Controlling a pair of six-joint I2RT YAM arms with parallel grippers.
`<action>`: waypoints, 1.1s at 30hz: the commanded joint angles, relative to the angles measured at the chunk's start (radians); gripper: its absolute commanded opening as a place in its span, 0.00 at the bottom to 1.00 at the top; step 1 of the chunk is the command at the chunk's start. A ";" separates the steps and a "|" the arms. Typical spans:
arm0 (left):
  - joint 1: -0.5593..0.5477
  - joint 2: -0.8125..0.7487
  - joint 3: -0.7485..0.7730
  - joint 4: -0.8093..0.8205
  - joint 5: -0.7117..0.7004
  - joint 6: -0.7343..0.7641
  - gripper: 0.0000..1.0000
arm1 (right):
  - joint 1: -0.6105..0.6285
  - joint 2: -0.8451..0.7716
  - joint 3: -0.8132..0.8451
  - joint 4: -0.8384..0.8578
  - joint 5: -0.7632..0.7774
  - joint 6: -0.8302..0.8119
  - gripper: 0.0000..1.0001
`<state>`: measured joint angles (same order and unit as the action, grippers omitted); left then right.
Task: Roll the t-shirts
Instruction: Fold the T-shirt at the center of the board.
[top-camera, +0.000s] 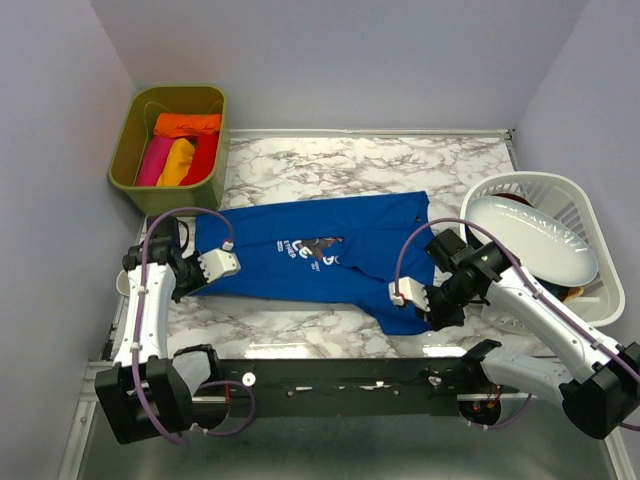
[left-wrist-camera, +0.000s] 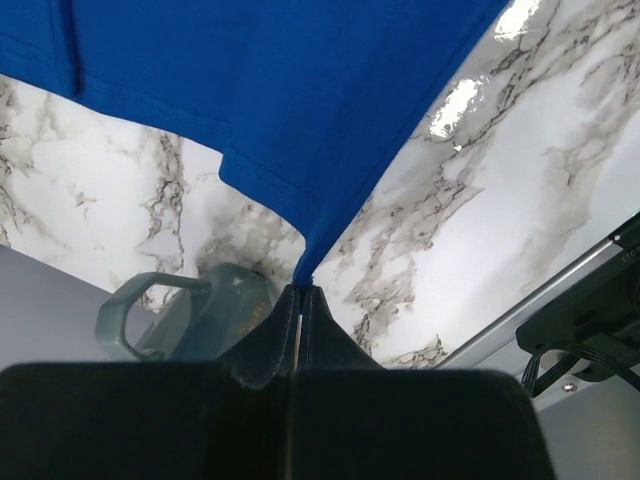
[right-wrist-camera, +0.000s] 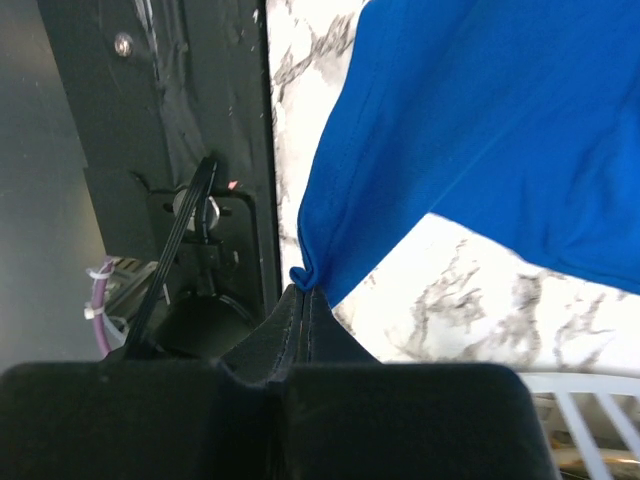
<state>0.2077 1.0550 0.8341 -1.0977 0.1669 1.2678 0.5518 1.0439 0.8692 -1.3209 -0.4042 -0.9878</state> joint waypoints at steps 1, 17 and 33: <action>0.007 -0.064 -0.073 0.015 -0.069 0.093 0.00 | -0.015 -0.018 -0.056 -0.051 0.027 -0.014 0.00; 0.007 0.209 0.062 0.157 -0.044 -0.050 0.00 | -0.311 0.274 0.217 0.090 0.090 -0.060 0.00; 0.012 0.433 0.148 0.377 -0.093 -0.191 0.00 | -0.323 0.634 0.514 0.213 0.156 0.002 0.00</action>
<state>0.2085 1.4387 0.9127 -0.7929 0.1013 1.1408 0.2317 1.6245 1.3258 -1.1526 -0.3138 -0.9962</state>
